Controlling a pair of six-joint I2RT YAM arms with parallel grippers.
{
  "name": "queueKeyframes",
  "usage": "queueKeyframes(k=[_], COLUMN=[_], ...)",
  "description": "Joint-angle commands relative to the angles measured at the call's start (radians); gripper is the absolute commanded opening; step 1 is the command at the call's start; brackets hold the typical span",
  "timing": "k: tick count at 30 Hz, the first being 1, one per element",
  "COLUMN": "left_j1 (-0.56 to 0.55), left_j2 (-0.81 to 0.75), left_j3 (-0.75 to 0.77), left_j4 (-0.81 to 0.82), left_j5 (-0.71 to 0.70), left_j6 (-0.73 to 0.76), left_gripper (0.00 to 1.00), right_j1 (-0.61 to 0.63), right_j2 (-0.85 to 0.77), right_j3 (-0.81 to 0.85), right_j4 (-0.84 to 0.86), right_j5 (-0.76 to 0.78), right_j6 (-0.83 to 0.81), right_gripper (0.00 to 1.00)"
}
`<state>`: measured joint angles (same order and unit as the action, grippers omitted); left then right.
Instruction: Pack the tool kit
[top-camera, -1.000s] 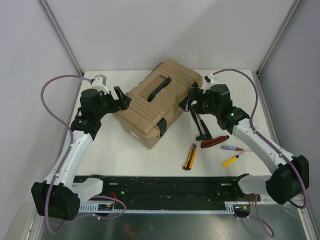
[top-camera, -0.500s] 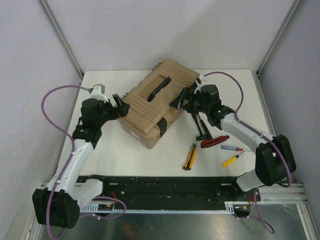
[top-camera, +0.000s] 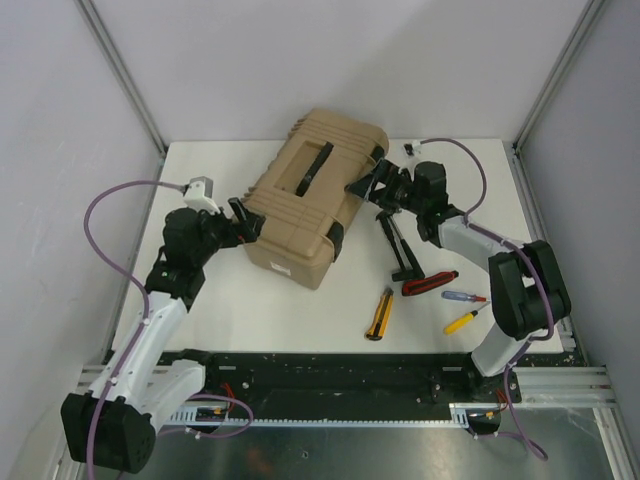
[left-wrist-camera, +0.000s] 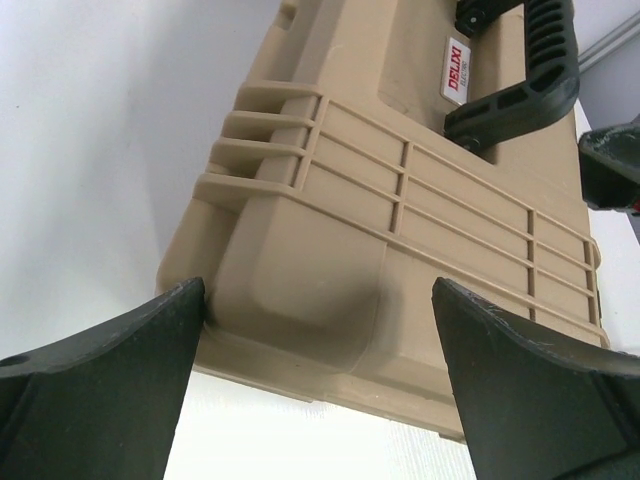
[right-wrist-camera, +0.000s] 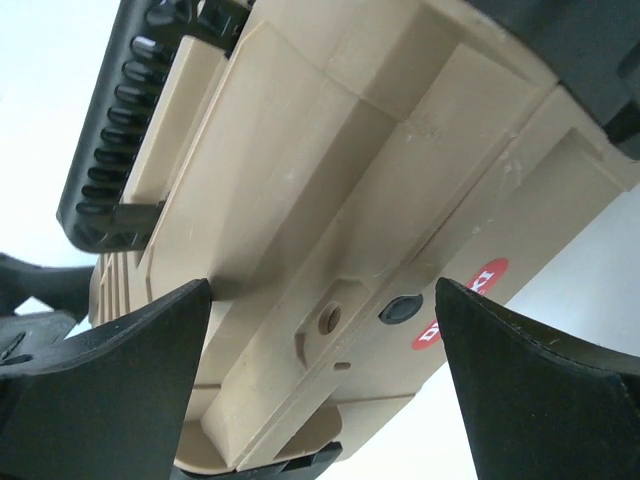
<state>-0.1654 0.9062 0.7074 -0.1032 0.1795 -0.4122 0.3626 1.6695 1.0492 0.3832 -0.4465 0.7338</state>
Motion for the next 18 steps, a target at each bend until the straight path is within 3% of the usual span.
queueKeyframes(k=[1,11,13,18], left_j1=[-0.048,-0.048,-0.048,-0.049], left_j2=[-0.031,-0.069,-0.057,-0.013], left_j3=[-0.025,0.161,0.19,0.238], left_j4=[-0.12,-0.181,-0.181,-0.181], left_j5=[0.058,-0.216,-0.201,-0.004], left_j6=[-0.039,0.085,0.095,0.115], left_gripper=[0.99,0.99,0.99,0.99], right_j1=[-0.04,-0.136,-0.131,-0.092], right_j2=[-0.022,-0.238,-0.289,-0.421], right_j3=[0.035,-0.023,-0.094,-0.311], right_j4=[0.045,-0.245,-0.227,-0.096], right_j5=[0.051,0.016,-0.013,-0.038], right_j6=[0.017,0.013,0.042,0.154], right_gripper=[0.99,0.99,0.99,0.99])
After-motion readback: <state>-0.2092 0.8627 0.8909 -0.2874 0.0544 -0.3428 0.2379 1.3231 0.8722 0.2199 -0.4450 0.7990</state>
